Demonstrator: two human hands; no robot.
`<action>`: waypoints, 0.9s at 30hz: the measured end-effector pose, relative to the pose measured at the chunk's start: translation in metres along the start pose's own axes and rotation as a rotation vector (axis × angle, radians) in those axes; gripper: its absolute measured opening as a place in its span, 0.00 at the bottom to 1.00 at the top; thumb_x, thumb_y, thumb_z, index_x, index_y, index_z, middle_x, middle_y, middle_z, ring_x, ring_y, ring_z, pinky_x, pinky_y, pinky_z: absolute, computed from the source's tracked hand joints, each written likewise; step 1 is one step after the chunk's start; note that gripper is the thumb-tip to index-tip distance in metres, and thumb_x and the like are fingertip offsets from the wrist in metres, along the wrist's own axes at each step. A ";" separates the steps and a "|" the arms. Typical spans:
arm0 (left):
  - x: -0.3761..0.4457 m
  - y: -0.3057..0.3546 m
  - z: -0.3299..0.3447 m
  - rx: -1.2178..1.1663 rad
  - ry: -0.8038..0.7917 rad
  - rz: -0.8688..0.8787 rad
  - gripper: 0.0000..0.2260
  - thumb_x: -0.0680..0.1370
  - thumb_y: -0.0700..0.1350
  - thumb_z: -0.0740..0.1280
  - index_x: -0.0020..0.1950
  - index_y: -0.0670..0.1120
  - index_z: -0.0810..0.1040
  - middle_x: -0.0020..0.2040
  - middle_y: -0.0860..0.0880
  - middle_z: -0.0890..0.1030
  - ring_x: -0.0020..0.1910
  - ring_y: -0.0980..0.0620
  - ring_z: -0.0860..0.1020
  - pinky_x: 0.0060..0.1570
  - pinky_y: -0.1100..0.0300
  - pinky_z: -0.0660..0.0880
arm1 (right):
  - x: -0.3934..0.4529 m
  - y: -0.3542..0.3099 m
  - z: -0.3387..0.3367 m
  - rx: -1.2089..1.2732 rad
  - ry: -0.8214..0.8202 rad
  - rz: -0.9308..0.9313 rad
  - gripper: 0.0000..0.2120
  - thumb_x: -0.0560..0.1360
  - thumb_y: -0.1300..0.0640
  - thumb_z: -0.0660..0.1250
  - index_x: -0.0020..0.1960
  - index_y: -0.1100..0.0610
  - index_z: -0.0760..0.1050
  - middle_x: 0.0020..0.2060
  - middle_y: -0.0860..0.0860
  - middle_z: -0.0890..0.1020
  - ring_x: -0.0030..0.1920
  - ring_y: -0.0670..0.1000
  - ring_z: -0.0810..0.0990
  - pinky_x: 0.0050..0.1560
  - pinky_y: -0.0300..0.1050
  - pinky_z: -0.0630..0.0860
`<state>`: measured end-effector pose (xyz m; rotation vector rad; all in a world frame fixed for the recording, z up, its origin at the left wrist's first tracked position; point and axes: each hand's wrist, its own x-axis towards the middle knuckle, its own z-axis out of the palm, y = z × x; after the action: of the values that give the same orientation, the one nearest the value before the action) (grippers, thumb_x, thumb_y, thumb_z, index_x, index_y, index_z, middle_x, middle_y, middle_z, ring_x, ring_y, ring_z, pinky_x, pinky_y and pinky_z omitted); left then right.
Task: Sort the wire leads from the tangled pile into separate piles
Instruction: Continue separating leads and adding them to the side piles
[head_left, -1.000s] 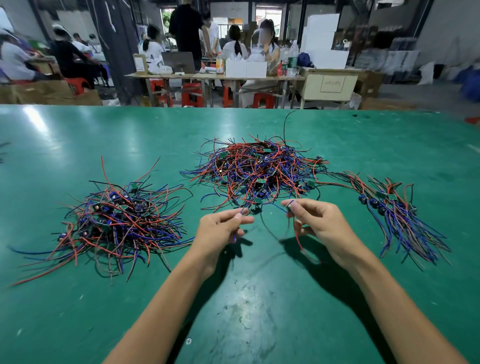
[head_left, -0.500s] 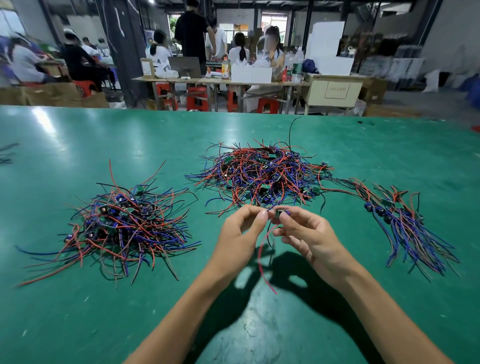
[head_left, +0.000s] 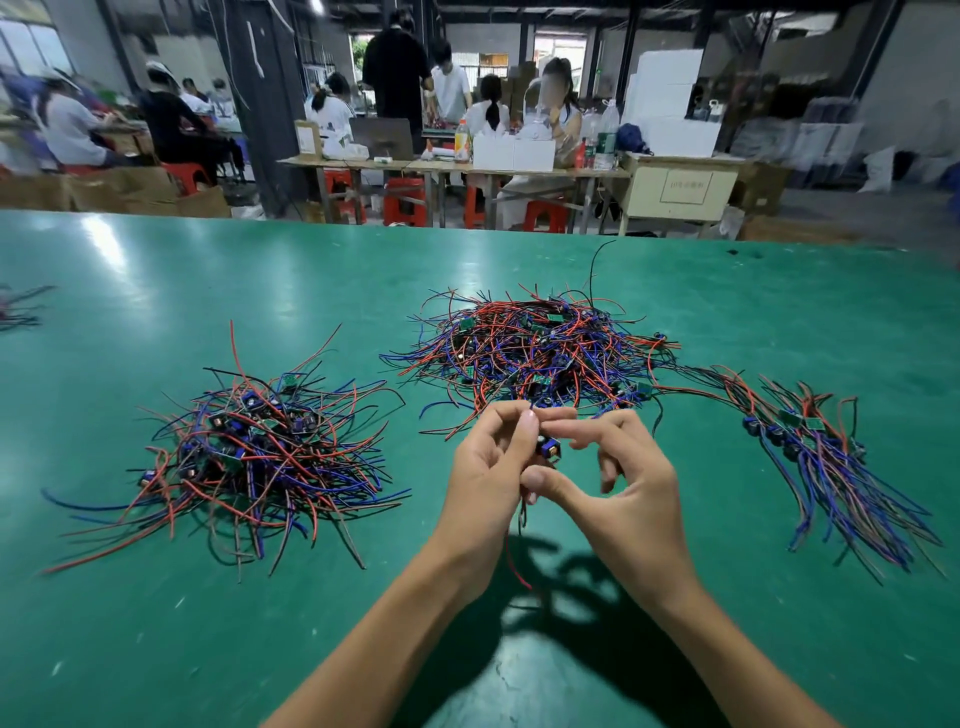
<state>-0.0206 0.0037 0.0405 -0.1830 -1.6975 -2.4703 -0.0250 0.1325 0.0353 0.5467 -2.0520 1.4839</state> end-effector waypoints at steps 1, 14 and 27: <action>0.002 0.003 -0.002 -0.013 0.024 0.004 0.05 0.84 0.44 0.61 0.52 0.46 0.75 0.42 0.51 0.83 0.31 0.57 0.70 0.30 0.67 0.67 | 0.000 -0.001 0.000 0.003 -0.031 -0.008 0.19 0.68 0.40 0.76 0.57 0.44 0.83 0.43 0.45 0.76 0.36 0.49 0.70 0.38 0.41 0.70; 0.020 0.066 -0.125 1.076 1.007 0.421 0.10 0.81 0.53 0.67 0.54 0.49 0.84 0.46 0.41 0.82 0.50 0.41 0.75 0.51 0.51 0.71 | 0.034 0.052 0.037 -0.502 -0.278 0.327 0.20 0.76 0.41 0.69 0.65 0.47 0.73 0.55 0.44 0.78 0.51 0.47 0.78 0.53 0.48 0.76; 0.023 0.029 -0.070 1.258 0.434 0.428 0.09 0.77 0.45 0.70 0.57 0.54 0.81 0.54 0.54 0.80 0.54 0.52 0.73 0.54 0.59 0.66 | 0.024 0.056 0.017 -0.274 -0.073 0.221 0.07 0.77 0.44 0.71 0.45 0.47 0.81 0.41 0.41 0.83 0.37 0.43 0.77 0.40 0.40 0.73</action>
<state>-0.0393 -0.0725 0.0461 0.1191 -2.2684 -0.7733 -0.0809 0.1334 0.0054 0.2758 -2.3878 1.2833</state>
